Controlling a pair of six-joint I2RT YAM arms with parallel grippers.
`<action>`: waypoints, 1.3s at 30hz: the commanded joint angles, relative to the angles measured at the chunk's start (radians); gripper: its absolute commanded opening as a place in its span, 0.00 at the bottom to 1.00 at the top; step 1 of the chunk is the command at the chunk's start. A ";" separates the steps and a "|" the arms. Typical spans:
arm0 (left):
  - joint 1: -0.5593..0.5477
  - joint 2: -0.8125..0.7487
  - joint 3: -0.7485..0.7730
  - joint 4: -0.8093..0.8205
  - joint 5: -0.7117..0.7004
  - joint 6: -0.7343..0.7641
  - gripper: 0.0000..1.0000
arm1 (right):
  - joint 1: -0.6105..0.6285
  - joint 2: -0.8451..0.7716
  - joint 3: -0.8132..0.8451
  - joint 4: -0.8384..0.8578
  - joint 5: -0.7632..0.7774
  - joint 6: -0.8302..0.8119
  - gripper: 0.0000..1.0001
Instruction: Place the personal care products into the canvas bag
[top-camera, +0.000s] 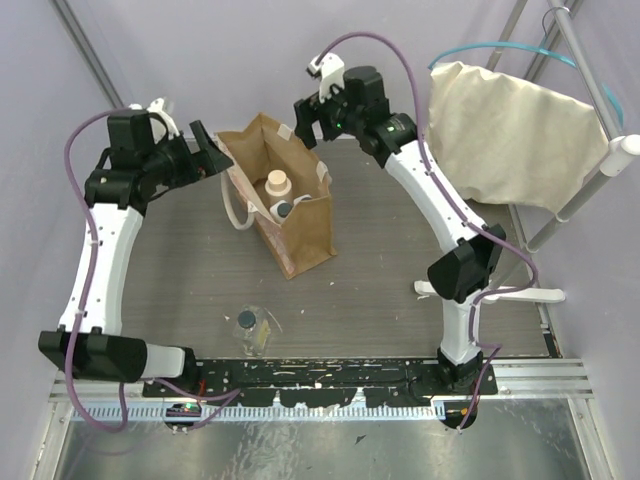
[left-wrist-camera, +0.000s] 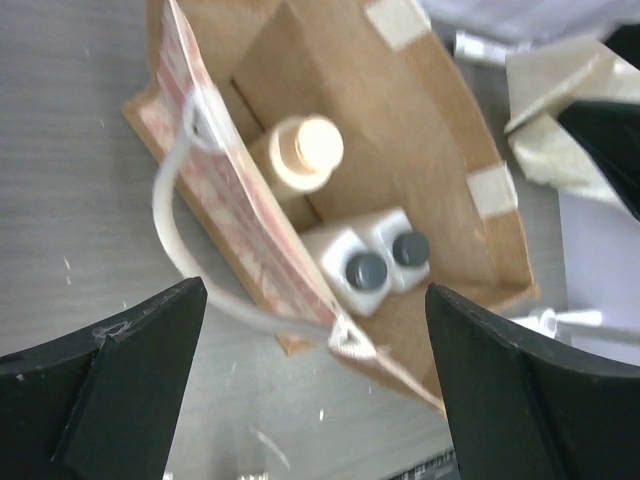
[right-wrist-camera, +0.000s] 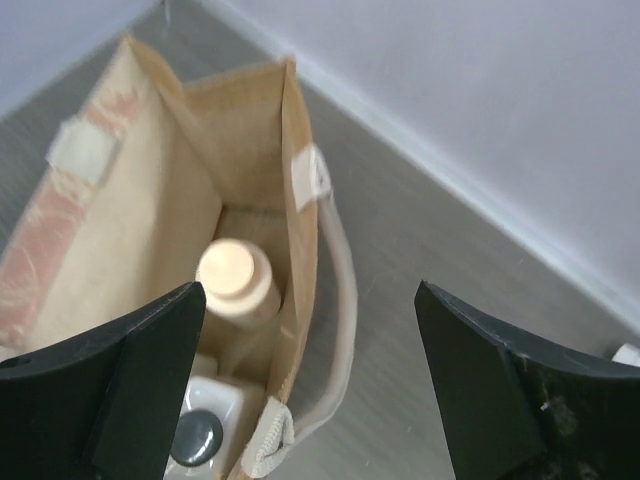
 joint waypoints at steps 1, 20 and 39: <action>-0.084 -0.085 -0.070 -0.278 0.019 0.067 0.98 | 0.006 0.021 -0.078 -0.017 -0.021 0.007 0.92; -0.720 -0.056 -0.127 -0.856 -0.215 0.091 0.98 | 0.000 0.116 -0.089 -0.040 0.080 -0.015 0.92; -0.774 -0.048 -0.361 -0.683 -0.294 -0.099 0.98 | 0.000 0.112 -0.106 -0.040 0.100 -0.033 0.92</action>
